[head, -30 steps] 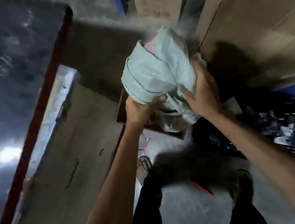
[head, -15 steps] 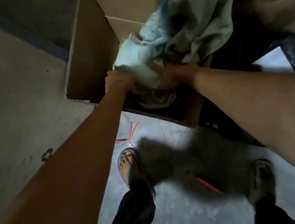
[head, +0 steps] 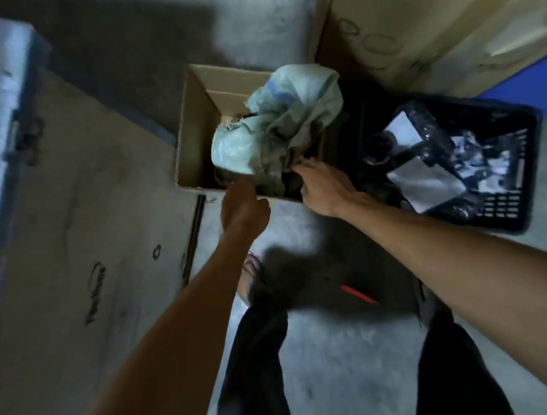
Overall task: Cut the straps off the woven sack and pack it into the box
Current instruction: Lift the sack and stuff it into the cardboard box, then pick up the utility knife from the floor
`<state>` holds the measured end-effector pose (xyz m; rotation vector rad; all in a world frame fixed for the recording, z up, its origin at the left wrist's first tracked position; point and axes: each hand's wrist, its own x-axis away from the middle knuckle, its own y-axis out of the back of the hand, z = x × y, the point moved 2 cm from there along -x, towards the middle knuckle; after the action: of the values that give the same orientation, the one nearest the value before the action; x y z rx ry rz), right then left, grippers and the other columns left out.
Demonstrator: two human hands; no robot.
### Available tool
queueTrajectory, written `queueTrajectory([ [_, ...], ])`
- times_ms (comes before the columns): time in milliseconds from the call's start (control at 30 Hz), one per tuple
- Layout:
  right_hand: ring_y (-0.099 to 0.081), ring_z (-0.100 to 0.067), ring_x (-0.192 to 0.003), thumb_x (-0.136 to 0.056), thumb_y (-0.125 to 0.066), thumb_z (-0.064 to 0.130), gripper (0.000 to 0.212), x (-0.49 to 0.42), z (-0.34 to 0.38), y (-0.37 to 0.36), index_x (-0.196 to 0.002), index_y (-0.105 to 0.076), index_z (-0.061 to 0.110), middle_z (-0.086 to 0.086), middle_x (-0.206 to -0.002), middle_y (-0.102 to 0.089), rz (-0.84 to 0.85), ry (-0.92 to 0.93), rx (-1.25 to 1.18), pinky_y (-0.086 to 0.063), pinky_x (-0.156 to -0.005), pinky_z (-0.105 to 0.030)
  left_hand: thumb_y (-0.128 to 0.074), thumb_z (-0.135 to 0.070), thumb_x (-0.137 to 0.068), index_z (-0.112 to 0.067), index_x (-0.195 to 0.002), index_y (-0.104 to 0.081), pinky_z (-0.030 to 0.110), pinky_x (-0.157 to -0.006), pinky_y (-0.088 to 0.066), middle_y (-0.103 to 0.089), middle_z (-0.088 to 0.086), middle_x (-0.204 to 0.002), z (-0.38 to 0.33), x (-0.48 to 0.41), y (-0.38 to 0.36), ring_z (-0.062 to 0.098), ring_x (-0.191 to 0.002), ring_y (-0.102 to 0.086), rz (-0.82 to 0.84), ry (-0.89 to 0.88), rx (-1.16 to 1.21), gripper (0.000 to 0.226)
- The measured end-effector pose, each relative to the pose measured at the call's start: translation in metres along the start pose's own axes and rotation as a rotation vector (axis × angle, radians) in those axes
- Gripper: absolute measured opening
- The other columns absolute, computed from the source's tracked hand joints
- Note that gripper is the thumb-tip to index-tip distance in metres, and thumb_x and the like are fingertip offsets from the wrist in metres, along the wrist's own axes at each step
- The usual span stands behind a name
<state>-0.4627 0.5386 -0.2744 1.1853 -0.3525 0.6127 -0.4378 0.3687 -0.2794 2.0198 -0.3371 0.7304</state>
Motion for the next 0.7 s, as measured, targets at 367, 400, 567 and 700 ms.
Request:
queueTrajectory([
  [367,-0.056,-0.034,-0.119,-0.087,-0.058,0.023,0.036,0.298,-0.059,-0.062,-0.12,-0.059,0.008,-0.016,-0.126,-0.061,0.059,-0.21,0.058,-0.047,-0.096,-0.037,-0.059,-0.03,-0.096,-0.018,-0.144,-0.052,0.043,-0.108,-0.04,-0.059,0.016,-0.14,-0.041,0.252,-0.129,0.036,-0.133,-0.05,0.137,0.056,-0.073,0.05],
  [400,-0.056,-0.034,-0.118,-0.086,-0.06,0.022,0.035,0.318,-0.075,-0.085,-0.119,-0.06,0.009,-0.015,-0.124,-0.061,0.082,-0.22,0.069,-0.046,-0.096,-0.038,-0.06,-0.029,-0.096,-0.017,-0.145,-0.05,0.043,-0.107,-0.041,-0.057,0.015,-0.142,-0.035,0.267,-0.155,0.036,-0.134,-0.05,0.143,0.079,-0.068,0.052],
  [567,-0.053,-0.029,-0.118,-0.087,-0.058,0.024,0.041,0.382,-0.156,-0.199,-0.127,-0.054,0.014,-0.007,-0.126,-0.058,0.17,-0.153,0.176,-0.043,-0.095,-0.042,-0.055,-0.022,-0.098,-0.015,-0.153,-0.038,0.042,-0.119,-0.023,-0.035,0.016,-0.161,0.008,0.321,-0.289,0.031,-0.15,-0.029,0.232,0.144,-0.127,0.059],
  [700,-0.051,-0.027,-0.117,-0.086,-0.058,0.029,0.039,0.372,-0.21,-0.29,-0.123,-0.056,0.018,-0.006,-0.121,-0.061,0.205,-0.16,0.254,-0.044,-0.093,-0.041,-0.058,-0.031,-0.096,-0.018,-0.158,-0.028,0.052,-0.123,-0.021,-0.02,0.015,-0.167,0.05,0.32,-0.38,0.031,-0.155,-0.017,0.307,0.219,-0.184,0.071],
])
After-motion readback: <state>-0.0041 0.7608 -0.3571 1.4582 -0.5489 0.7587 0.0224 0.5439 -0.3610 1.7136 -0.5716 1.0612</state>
